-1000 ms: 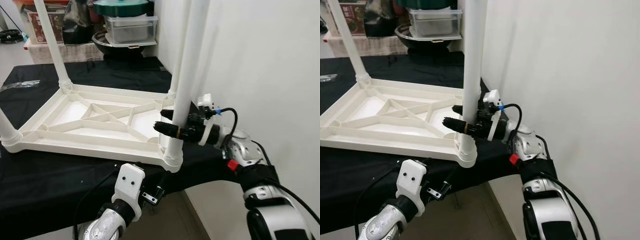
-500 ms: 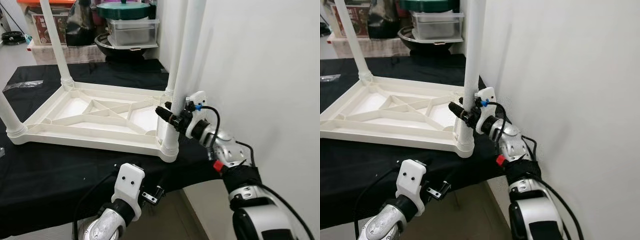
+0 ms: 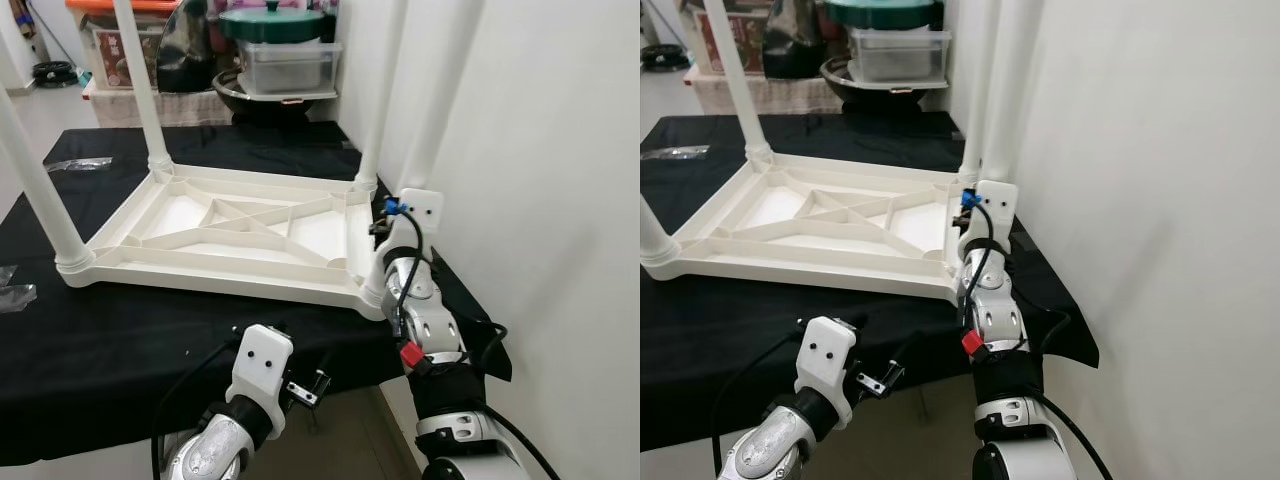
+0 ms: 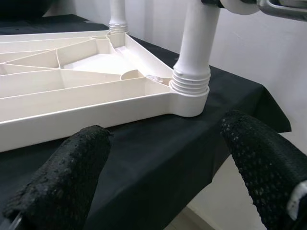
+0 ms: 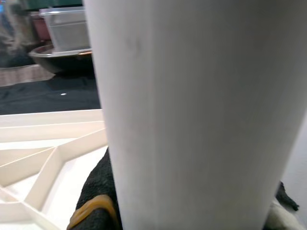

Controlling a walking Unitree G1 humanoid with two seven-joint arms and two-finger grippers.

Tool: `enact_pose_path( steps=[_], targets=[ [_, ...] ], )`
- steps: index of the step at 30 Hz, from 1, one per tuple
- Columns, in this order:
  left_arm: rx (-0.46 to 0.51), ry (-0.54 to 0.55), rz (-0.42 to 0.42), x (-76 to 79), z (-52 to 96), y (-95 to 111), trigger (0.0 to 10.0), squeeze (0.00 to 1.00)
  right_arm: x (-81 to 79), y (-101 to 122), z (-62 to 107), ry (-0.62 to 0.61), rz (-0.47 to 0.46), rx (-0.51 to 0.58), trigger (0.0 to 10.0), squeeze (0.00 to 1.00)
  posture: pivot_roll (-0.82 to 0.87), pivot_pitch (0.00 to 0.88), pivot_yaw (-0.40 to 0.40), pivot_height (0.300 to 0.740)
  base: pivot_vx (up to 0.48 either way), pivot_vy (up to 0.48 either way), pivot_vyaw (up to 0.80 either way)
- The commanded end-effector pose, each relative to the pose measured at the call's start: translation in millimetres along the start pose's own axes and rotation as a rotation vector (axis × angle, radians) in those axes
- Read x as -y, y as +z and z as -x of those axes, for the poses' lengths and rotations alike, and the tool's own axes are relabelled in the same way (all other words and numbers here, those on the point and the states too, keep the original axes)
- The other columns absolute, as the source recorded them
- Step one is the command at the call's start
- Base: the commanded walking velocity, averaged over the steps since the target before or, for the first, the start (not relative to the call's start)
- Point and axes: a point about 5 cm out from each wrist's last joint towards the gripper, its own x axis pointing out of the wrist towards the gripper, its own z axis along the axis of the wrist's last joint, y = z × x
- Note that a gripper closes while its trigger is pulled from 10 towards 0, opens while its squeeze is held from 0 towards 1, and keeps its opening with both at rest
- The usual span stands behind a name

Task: Building children table

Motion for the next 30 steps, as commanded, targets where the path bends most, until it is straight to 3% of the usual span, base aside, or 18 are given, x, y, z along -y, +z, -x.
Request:
enact_pose_path(
  steps=[1, 2, 3, 4, 7, 8, 10, 11, 14, 17, 19, 20, 21, 22, 25, 30],
  targets=[
    [-0.013, -0.001, 0.005, 1.1, 0.6, -3.9, 10.0, 0.0, 6.7, -16.6, 4.6, -0.067, -0.017, -0.062, 0.0, 0.0, 0.09, 0.06, -0.082, 0.74, 0.0, 0.0, 0.0],
    [-0.015, -0.004, 0.008, 1.5, 0.7, -4.4, 10.0, 0.0, -12.1, -6.7, 4.5, 0.086, -0.057, 0.017, 10.0, 0.3, 0.09, 0.057, -0.081, 0.74, 0.0, 0.0, 0.0],
    [-0.015, -0.004, 0.008, 1.5, 0.7, -4.4, 10.0, 0.0, -12.1, -6.7, 4.5, 0.086, -0.057, 0.017, 10.0, 0.3, 0.09, 0.057, -0.081, 0.74, 0.0, 0.0, 0.0],
    [-0.015, -0.005, 0.008, 1.6, 0.8, -4.5, 10.0, 0.0, -19.4, -4.8, 5.2, 0.164, -0.092, 0.032, 10.0, 1.0, 0.08, 0.055, -0.08, 0.74, 0.0, 0.0, 0.0],
    [-0.015, -0.006, 0.01, 2.7, 0.5, -4.6, 10.0, 0.0, -23.8, -4.6, 6.8, 0.282, -0.148, 0.044, 10.0, 1.0, 0.09, 0.053, -0.083, 0.74, 0.0, 0.0, 0.0],
    [-0.015, -0.007, 0.01, 3.0, 0.4, -4.7, 10.0, 0.0, -20.3, -4.6, 5.9, 0.288, -0.132, 0.052, 10.0, 0.55, 0.09, 0.052, -0.087, 0.74, 0.0, 0.0, 0.0],
    [-0.015, -0.006, 0.011, 3.1, 0.4, -4.9, 10.0, 0.0, -19.6, -5.4, 6.3, 0.338, -0.149, 0.037, 10.0, 0.55, 0.09, 0.052, -0.084, 0.74, 0.0, 0.0, 0.0],
    [-0.014, -0.005, 0.011, 3.0, 0.3, -4.8, 10.0, 0.0, -13.8, -7.4, 4.7, 0.413, -0.141, 0.028, 10.0, 0.0, 0.09, 0.05, -0.086, 0.74, 0.0, 0.0, 0.0],
    [-0.013, -0.003, 0.011, 2.9, 0.1, -4.7, 10.0, 0.0, -7.0, -9.4, 3.4, 0.497, -0.135, 0.018, 10.0, 0.0, 0.09, 0.05, -0.086, 0.74, 0.0, 0.0, 0.0],
    [-0.015, -0.004, 0.012, 3.1, -0.1, -5.2, 10.0, 0.0, 14.4, -12.4, 1.4, 0.871, -0.172, -0.068, 10.0, 0.0, 0.08, 0.044, -0.081, 0.74, 0.0, 0.0, 0.0],
    [-0.015, -0.005, 0.012, 3.3, -0.1, -5.2, 10.0, 0.0, 17.6, -12.0, 1.9, 0.933, -0.173, -0.081, 10.0, 0.0, 0.08, 0.044, -0.081, 0.74, 0.0, 0.0, 0.0],
    [-0.016, -0.007, 0.011, 3.5, -0.1, -5.4, 10.0, 0.0, 18.7, -9.5, 4.0, 1.029, -0.18, -0.09, 10.0, 0.0, 0.08, 0.042, -0.079, 0.74, 0.0, 0.0, 0.0],
    [-0.016, -0.008, 0.012, 3.9, 0.0, -5.8, 10.0, 0.0, 18.2, 0.5, 8.7, 1.244, -0.205, -0.099, 10.0, 0.0, 0.09, 0.038, -0.081, 0.74, 0.0, 0.0, 0.0],
    [-0.016, -0.008, 0.012, 3.9, 0.0, -5.8, 10.0, 0.0, 18.2, 0.5, 8.7, 1.244, -0.205, -0.099, 10.0, 0.0, 0.09, 0.038, -0.081, 0.74, 0.0, 0.0, 0.0],
    [-0.015, -0.01, 0.011, 4.9, 0.1, -5.8, 10.0, 0.0, 13.0, 10.8, 13.0, 1.435, -0.22, -0.101, 10.0, 0.0, 0.1, 0.034, -0.086, 0.74, 0.0, 0.0, 0.0],
    [-0.013, -0.005, 0.008, 4.9, 0.4, -4.7, 10.0, 0.0, -7.1, 16.4, 8.3, 1.501, -0.188, -0.081, 10.0, 0.0, 0.11, 0.041, -0.094, 0.74, 0.0, 0.0, 0.0]
  ],
)
